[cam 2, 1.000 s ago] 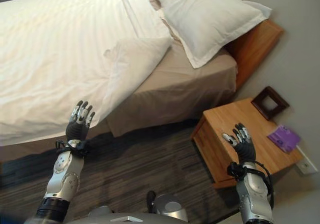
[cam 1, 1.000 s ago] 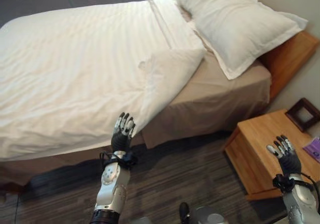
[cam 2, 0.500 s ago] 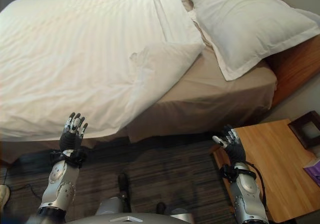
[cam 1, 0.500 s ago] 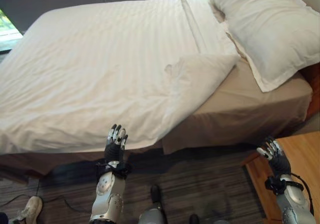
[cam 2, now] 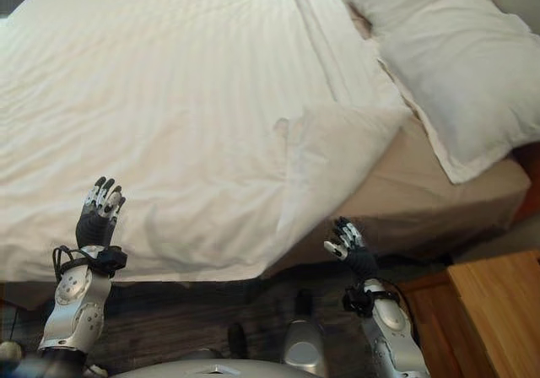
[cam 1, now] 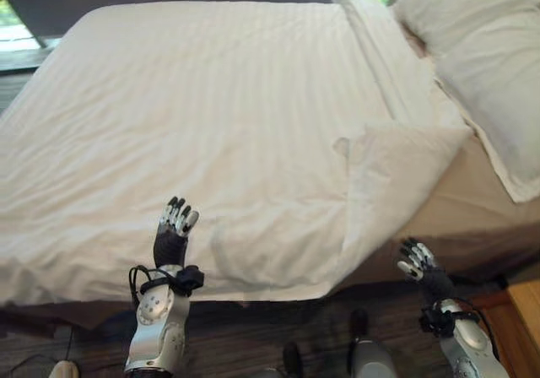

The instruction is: Making the bed.

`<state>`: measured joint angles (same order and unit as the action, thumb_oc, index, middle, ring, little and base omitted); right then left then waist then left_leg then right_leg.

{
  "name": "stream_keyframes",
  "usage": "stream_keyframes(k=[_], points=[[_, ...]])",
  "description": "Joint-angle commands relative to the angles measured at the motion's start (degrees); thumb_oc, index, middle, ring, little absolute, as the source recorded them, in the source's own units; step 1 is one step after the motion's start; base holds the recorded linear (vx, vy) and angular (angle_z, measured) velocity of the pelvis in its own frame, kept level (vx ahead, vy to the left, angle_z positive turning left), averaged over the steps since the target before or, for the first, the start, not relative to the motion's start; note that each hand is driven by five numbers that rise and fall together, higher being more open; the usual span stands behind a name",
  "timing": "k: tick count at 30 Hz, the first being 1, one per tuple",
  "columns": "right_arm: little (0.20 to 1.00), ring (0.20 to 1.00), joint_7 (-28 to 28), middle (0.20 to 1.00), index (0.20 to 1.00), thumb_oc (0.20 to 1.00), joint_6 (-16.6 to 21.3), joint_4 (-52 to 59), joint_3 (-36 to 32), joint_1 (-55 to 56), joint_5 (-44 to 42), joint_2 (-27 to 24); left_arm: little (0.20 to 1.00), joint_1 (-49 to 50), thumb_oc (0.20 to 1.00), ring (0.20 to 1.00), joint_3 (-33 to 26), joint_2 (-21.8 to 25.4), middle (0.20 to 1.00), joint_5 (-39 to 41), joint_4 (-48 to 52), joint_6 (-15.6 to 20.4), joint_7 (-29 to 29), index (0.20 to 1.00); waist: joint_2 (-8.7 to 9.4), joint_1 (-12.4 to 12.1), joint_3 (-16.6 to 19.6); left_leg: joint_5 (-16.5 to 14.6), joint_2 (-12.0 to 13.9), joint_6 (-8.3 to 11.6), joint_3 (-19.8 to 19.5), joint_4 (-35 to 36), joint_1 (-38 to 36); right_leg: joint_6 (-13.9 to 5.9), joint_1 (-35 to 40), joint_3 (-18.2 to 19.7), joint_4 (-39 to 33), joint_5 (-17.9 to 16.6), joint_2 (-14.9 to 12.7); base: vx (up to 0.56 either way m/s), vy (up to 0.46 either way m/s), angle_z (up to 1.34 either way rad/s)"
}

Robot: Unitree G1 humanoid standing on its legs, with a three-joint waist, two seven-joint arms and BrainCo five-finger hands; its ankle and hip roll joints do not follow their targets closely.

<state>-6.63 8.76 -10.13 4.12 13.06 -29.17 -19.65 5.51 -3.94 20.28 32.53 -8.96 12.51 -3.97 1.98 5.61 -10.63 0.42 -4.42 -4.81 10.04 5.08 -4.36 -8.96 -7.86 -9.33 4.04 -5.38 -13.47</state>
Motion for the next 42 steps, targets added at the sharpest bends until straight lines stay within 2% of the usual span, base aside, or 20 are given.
stream_keyframes(k=[1,6,13,14,16,17,19,20,22,23,24,25,31,35,36,38,40,42], points=[[1.0,1.0,-0.6,1.0,1.0,1.0,2.3,1.1,-2.6,-3.7,-0.5,-1.4,1.0,-0.6,1.0,1.0,-1.6,0.6,1.0,-1.6,1.5,3.3,0.8,1.0,1.57,-0.6,0.8,2.2,8.1,8.34,1.2,-0.1,1.4,-2.43,8.2,-0.1,-4.9,-1.7,0.1,0.07,-0.055,0.14],[1.0,1.0,-1.2,1.0,1.0,1.0,1.9,0.8,-1.9,-4.5,-0.1,-3.0,1.0,2.3,1.0,1.0,-2.5,-0.1,1.0,-0.4,0.9,2.8,1.2,1.0,1.18,-1.9,1.8,2.3,9.7,9.28,0.8,-0.1,0.8,-1.47,10.2,-0.2,-7.0,0.8,1.6,0.09,-0.104,-0.05],[1.0,1.0,0.0,1.0,1.0,1.0,1.7,-0.3,-3.0,-5.0,4.0,-5.6,1.0,2.5,1.0,1.0,-2.6,-0.1,1.0,0.4,1.0,2.7,1.9,1.0,0.76,-2.1,2.3,2.6,11.4,10.3,0.3,-0.1,0.1,-0.58,11.5,0.3,-7.7,2.3,3.1,0.08,-0.1,-0.21],[1.0,1.0,2.2,1.0,1.0,1.0,1.7,-0.7,-4.5,-6.2,9.2,-8.4,1.0,2.1,1.0,1.0,-2.3,0.3,1.0,0.2,0.9,2.6,2.4,1.0,0.67,-2.3,2.5,2.6,11.6,10.5,-0.1,-0.1,0.0,-0.41,12.1,0.0,-8.0,2.7,3.4,0.07,-0.075,-0.05],[1.0,1.0,3.7,1.0,1.0,1.0,1.8,-1.0,-5.3,-7.5,10.6,-9.3,1.0,2.0,1.0,1.0,-2.0,0.3,1.0,0.4,0.9,2.4,2.5,1.0,0.6,-2.4,2.6,2.6,11.7,10.49,-0.2,-0.1,0.0,-0.37,12.4,0.0,-8.1,2.8,3.5,0.07,-0.062,-0.04],[1.0,1.0,8.7,1.0,1.0,1.0,1.0,-3.1,-5.3,-13.5,15.5,-11.3,1.0,1.4,1.0,1.0,-0.4,0.4,1.0,1.0,1.0,1.8,2.2,1.0,0.41,-2.8,2.8,2.5,11.7,10.47,-0.3,-0.1,0.0,-0.36,12.6,-0.1,-8.4,2.8,3.7,0.05,-0.033,0.0],[1.0,1.0,10.4,1.0,1.0,1.0,1.1,-4.7,-2.5,-20.3,16.5,-12.4,1.0,0.6,1.0,1.0,1.3,0.0,1.0,2.8,1.3,1.4,2.2,1.0,0.03,-3.4,2.4,2.5,11.7,10.46,-0.3,-0.1,0.2,-0.34,12.4,0.0,-8.5,2.8,3.7,0.03,-0.019,-0.06],[1.0,1.0,10.4,1.0,1.0,1.0,1.2,-4.7,-2.5,-20.3,16.5,-12.4,1.0,0.6,1.0,1.0,1.3,-0.1,1.0,2.8,1.3,1.4,2.2,1.0,0.03,-3.4,2.4,2.5,11.7,10.46,-0.3,-0.1,0.2,-0.34,12.4,0.0,-8.5,2.8,3.7,0.0,-0.011,-0.17],[1.0,1.0,11.9,1.0,1.0,1.0,-0.7,-6.4,4.8,-31.4,26.5,-15.8,1.0,0.6,1.0,1.0,4.6,-0.2,1.0,6.3,0.8,0.3,3.8,1.0,-0.28,-5.4,2.3,2.6,11.5,10.46,-0.9,-0.1,0.9,-0.26,12.1,-0.2,-9.0,2.7,3.7,0.0,-0.015,-0.01],[1.0,1.0,12.9,1.0,1.0,1.0,-1.2,-9.9,7.6,-36.8,28.7,-16.7,1.0,0.4,1.0,1.0,5.4,0.0,1.0,6.8,1.2,0.3,4.0,1.0,-0.47,-5.9,2.0,2.7,11.5,10.46,-1.2,-0.1,1.2,-0.23,12.0,-0.4,-9.0,2.8,3.7,0.0,-0.005,0.11],[1.0,1.0,13.0,1.0,1.0,1.0,-1.2,-9.9,7.7,-36.9,28.6,-16.7,1.0,0.4,1.0,1.0,5.4,0.0,1.0,6.8,1.2,0.3,4.0,1.0,-0.49,-5.8,2.0,2.7,11.5,10.46,-1.2,-0.1,1.2,-0.23,12.0,-0.4,-9.0,2.8,3.7,-0.02,0.0,0.05],[1.0,1.0,14.3,1.0,1.0,1.0,-3.1,-18.5,13.2,-47.7,31.1,-17.0,1.0,0.9,1.0,1.0,8.1,0.8,1.0,8.1,1.2,0.1,4.7,1.0,-0.56,-7.5,1.8,3.0,11.3,10.52,-1.6,-0.1,1.9,-0.2,11.7,-0.5,-9.0,2.7,3.7,-0.04,0.001,0.14],[1.0,1.0,18.7,1.0,1.0,1.0,-4.6,-46.7,23.1,-73.4,32.5,-15.0,1.0,1.8,1.0,1.0,13.0,3.2,1.0,8.5,2.7,-1.1,5.7,1.0,-1.62,-10.7,0.3,3.9,10.2,10.55,-2.9,-0.1,5.0,-0.39,9.9,-1.2,-9.0,1.9,3.3,-0.06,0.014,0.15],[1.0,1.0,18.6,1.0,1.0,1.0,-5.9,-59.5,29.9,-83.6,39.9,-16.0,1.0,3.4,1.0,1.0,16.0,4.6,1.0,10.0,3.4,-2.0,7.9,1.0,-3.44,-13.4,-0.3,4.8,9.1,10.67,-4.9,-0.1,7.7,-0.67,8.8,-2.9,-9.0,1.6,2.4,-0.04,0.026,0.22],[1.0,1.0,18.6,1.0,1.0,1.0,-5.9,-59.5,30.0,-83.7,39.9,-15.9,1.0,3.4,1.0,1.0,16.0,4.6,1.0,10.0,3.4,-2.0,7.9,1.0,-3.45,-13.3,-0.3,4.8,9.1,10.67,-4.9,-0.1,7.7,-0.67,8.8,-2.9,-9.0,1.6,2.4,-0.06,0.012,0.29],[1.0,1.0,18.9,1.0,1.0,1.0,-6.4,-63.1,34.3,-88.6,46.2,-18.1,1.0,4.2,1.0,1.0,17.6,5.7,1.0,8.5,4.0,-2.2,8.9,1.0,-4.88,-15.0,-0.5,5.5,8.3,10.92,-6.0,-0.1,10.2,-0.89,7.1,-3.7,-9.0,1.3,2.1,-0.06,0.02,0.23],[1.0,1.0,19.0,1.0,1.0,1.0,-6.4,-62.7,34.6,-88.9,46.8,-19.2,1.0,4.6,1.0,1.0,17.8,6.0,1.0,7.5,3.9,-2.1,9.0,1.0,-5.21,-15.3,-0.3,5.7,8.2,11.06,-6.2,-0.1,10.8,-0.92,6.5,-3.7,-9.0,1.3,2.0,-0.02,0.011,0.25],[1.0,1.0,20.3,1.0,1.0,1.0,-7.0,-63.3,35.6,-90.9,48.1,-19.0,1.0,4.3,1.0,1.0,19.4,5.2,1.0,8.1,3.2,-2.4,9.0,1.0,-6.35,-16.2,-0.8,6.3,8.0,11.31,-6.8,-0.1,12.5,-0.98,5.0,-4.0,-9.0,1.4,2.0,-0.02,-0.014,0.18]])
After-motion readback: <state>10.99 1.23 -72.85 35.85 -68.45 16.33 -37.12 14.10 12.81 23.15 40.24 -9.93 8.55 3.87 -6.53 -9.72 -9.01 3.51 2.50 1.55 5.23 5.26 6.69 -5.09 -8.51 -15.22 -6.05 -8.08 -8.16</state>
